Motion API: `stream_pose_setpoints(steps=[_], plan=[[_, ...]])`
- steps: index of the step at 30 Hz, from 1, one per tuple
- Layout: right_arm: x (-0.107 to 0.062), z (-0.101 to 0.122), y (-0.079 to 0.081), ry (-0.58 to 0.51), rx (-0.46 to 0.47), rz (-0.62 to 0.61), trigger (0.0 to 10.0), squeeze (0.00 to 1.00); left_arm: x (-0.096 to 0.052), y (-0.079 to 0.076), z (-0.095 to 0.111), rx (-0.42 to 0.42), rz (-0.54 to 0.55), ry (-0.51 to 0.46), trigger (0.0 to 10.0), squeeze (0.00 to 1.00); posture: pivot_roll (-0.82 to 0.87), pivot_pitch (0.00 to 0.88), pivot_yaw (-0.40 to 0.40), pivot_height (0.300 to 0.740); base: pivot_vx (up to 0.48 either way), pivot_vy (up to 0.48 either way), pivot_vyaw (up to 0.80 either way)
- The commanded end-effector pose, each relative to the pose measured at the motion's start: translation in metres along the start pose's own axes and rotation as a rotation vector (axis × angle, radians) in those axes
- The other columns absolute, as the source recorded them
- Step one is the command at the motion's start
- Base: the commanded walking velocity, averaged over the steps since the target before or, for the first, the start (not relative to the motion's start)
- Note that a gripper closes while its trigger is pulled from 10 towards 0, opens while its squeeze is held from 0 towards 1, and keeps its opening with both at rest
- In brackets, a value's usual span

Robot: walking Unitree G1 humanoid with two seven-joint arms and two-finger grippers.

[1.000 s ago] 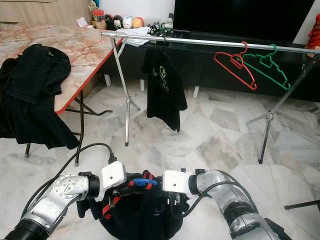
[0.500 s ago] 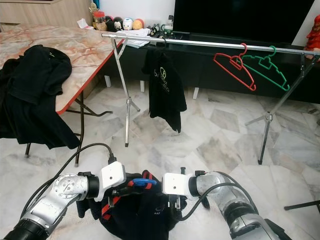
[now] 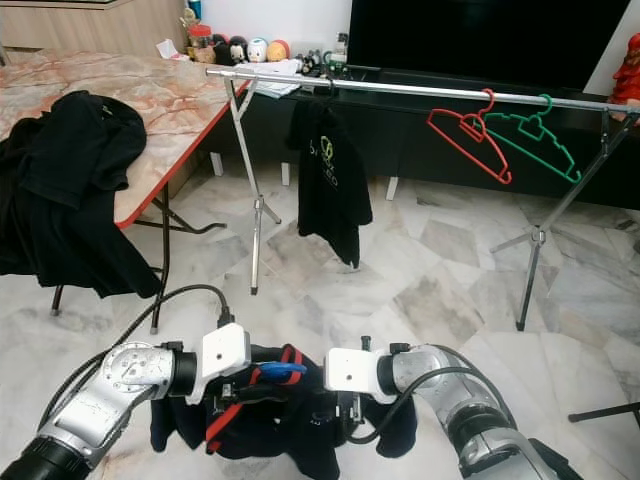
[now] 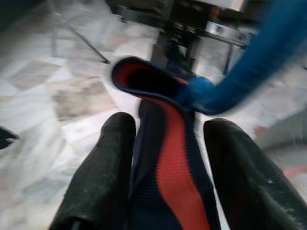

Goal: Hang hanger

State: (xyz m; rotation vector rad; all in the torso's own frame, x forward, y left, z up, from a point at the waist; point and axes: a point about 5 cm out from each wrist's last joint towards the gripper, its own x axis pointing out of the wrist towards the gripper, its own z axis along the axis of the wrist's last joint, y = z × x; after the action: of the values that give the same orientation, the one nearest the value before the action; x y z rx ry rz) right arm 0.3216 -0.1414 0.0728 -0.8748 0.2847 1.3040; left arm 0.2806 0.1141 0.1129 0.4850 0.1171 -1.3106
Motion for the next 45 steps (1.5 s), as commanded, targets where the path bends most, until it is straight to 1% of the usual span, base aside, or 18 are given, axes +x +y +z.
stream_pose_setpoints(steps=[1,4,9,12,16,20,21,22,23,24,25,38,45], plan=[[0.000,0.003,-0.003,-0.010,-0.014,-0.002,0.0,0.00,-0.002,-0.006,0.002,0.008,-0.081,0.020,10.0,0.00,0.07,0.066,0.006,0.740,0.000,0.000,0.00],[0.000,0.003,-0.003,-0.010,-0.016,0.000,0.0,0.00,-0.003,-0.007,0.003,0.004,-0.112,0.025,10.0,0.00,0.07,0.066,0.006,0.740,0.000,0.000,0.00],[0.000,0.003,-0.002,-0.014,-0.011,0.001,0.0,0.00,-0.005,-0.004,0.001,0.034,-0.131,0.072,10.0,0.00,0.07,0.069,0.005,0.740,0.000,0.000,0.00],[0.002,0.004,-0.001,-0.019,-0.010,0.003,0.0,0.00,-0.003,-0.001,-0.005,0.063,-0.084,0.116,10.0,0.00,0.07,0.074,0.007,0.740,0.000,0.000,0.00],[0.002,0.004,-0.002,-0.020,-0.008,0.003,0.0,0.00,-0.001,0.002,-0.011,0.072,-0.036,0.169,10.0,0.00,0.07,0.078,0.006,0.740,0.000,0.000,0.00],[0.002,0.004,-0.002,-0.021,-0.008,0.001,0.0,0.00,0.001,0.002,-0.013,0.051,-0.024,0.168,10.0,0.00,0.07,0.080,0.006,0.740,0.000,0.000,0.00],[0.001,0.005,-0.002,-0.022,-0.007,0.000,0.0,0.00,0.001,0.002,-0.012,0.044,-0.023,0.160,8.4,0.00,0.07,0.081,0.005,0.740,0.000,0.000,0.00],[0.001,0.005,-0.002,-0.022,-0.007,0.000,0.0,0.00,0.002,0.001,-0.012,0.041,-0.022,0.154,8.4,0.00,0.07,0.081,0.005,0.740,0.000,0.000,0.00],[0.001,0.005,-0.003,-0.022,-0.007,-0.001,0.0,0.00,0.003,0.002,-0.012,0.039,-0.013,0.143,0.5,0.00,0.07,0.083,0.006,0.740,0.000,0.000,0.00],[0.001,0.005,-0.003,-0.022,-0.007,-0.001,0.0,0.00,0.003,0.002,-0.012,0.040,-0.010,0.143,0.5,0.00,0.07,0.083,0.006,0.740,0.000,0.000,0.00],[0.001,0.005,-0.003,-0.022,-0.006,-0.001,0.0,0.00,0.004,0.003,-0.011,0.042,-0.007,0.140,0.0,0.00,0.07,0.084,0.005,0.740,0.000,0.000,0.00],[0.002,0.006,-0.003,-0.029,-0.003,0.001,0.0,0.00,0.006,0.005,-0.009,0.033,0.009,0.125,0.0,0.00,0.08,0.091,0.004,0.740,0.000,0.000,0.00],[0.002,0.007,-0.004,-0.031,0.000,-0.002,0.0,0.00,0.008,0.007,-0.010,0.033,0.017,0.142,0.0,0.00,0.08,0.094,0.005,0.740,0.000,0.000,0.00]])
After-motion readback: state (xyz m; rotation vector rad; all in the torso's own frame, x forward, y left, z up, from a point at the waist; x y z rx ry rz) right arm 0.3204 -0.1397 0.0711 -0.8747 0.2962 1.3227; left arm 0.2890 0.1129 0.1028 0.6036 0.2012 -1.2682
